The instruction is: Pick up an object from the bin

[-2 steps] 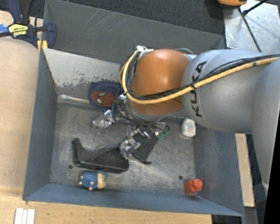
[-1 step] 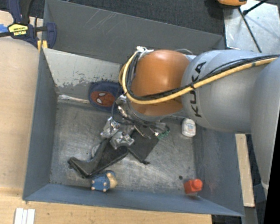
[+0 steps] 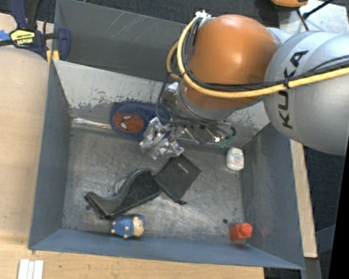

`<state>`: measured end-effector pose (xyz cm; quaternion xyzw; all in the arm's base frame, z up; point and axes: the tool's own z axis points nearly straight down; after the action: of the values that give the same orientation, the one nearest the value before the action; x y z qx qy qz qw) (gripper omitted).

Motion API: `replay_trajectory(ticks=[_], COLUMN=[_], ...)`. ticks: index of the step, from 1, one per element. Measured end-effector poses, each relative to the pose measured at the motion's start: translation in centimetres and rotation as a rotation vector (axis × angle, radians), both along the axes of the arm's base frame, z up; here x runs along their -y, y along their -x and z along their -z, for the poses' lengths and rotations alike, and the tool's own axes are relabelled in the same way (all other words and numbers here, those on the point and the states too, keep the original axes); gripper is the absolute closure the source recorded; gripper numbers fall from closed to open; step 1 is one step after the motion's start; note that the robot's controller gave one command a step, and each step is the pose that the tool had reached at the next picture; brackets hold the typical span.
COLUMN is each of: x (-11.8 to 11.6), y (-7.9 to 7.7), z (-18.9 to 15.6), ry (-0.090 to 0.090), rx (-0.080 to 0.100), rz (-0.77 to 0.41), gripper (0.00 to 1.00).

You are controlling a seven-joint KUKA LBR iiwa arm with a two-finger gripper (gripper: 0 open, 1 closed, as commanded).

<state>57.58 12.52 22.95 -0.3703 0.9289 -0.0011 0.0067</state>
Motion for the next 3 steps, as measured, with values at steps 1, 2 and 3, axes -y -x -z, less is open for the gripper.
replay_trajectory(ticks=[1, 2, 3], x=[0.0, 3.3, 3.4], y=[0.2, 1.8, 1.8], z=[0.5, 13.1, 13.3], ry=[0.001, 0.002, 0.002], rx=[-0.010, -0.004, -0.004], rz=[0.000, -0.177, -0.176], gripper=[0.00, 0.00, 1.00])
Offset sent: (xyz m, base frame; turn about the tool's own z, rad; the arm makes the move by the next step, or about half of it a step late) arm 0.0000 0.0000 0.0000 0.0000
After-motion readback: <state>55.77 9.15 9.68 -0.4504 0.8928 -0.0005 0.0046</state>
